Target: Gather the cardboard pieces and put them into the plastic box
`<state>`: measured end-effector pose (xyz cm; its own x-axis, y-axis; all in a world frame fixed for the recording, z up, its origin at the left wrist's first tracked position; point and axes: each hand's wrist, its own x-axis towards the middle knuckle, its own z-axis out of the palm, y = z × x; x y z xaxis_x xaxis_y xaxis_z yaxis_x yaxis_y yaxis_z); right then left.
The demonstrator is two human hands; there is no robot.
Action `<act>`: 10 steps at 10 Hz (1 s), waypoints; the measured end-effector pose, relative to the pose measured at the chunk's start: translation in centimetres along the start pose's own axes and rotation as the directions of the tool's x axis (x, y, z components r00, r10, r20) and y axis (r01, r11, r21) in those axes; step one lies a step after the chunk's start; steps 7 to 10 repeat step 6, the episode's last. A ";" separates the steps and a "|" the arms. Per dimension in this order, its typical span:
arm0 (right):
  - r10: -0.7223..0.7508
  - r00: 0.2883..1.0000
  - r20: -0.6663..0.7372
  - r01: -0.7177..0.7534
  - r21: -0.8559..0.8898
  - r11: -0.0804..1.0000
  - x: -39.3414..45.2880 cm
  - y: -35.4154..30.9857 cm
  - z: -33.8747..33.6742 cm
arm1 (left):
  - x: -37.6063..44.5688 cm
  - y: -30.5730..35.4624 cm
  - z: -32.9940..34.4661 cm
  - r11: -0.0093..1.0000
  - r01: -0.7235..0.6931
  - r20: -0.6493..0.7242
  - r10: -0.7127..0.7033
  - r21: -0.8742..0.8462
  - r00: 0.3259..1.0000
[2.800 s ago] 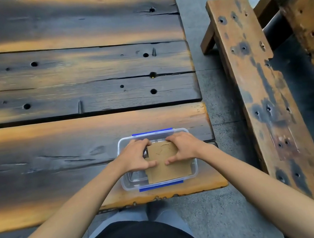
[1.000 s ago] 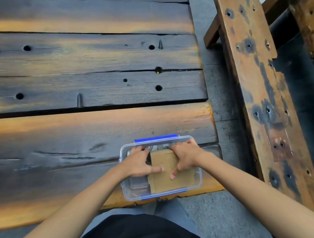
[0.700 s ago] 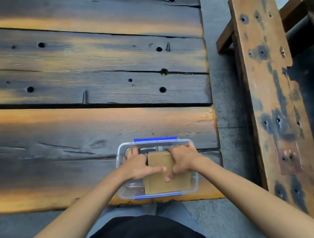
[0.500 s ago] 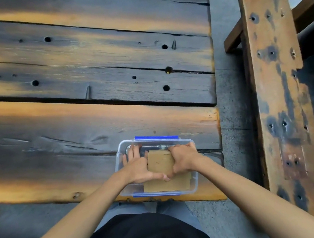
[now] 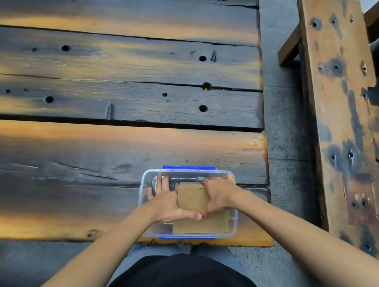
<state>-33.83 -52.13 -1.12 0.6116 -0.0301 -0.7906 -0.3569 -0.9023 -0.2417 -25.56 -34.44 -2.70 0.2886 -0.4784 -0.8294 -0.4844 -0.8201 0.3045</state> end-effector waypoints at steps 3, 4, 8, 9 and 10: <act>0.012 1.000 0.017 -0.012 -0.034 0.999 -0.6 -0.5 -0.7 | -0.6 0.0 -1.0 0.998 -0.061 -0.048 0.061 0.011 0.997; -0.015 1.000 0.003 0.015 -0.028 0.999 -1.3 -0.4 -1.2 | -1.8 0.2 -2.4 0.996 -0.055 -0.027 0.053 -0.063 0.998; -0.105 0.993 -0.052 0.107 0.036 0.994 -2.7 -0.4 -2.6 | -4.2 0.7 -4.0 0.978 -0.100 -0.079 0.087 -0.182 0.993; -0.105 0.993 -0.052 0.107 0.036 0.994 -2.7 -0.4 -2.6 | -4.2 0.7 -4.0 0.978 -0.100 -0.079 0.087 -0.182 0.993; -0.105 0.993 -0.052 0.107 0.036 0.994 -2.7 -0.4 -2.6 | -4.2 0.7 -4.0 0.978 -0.100 -0.079 0.087 -0.182 0.993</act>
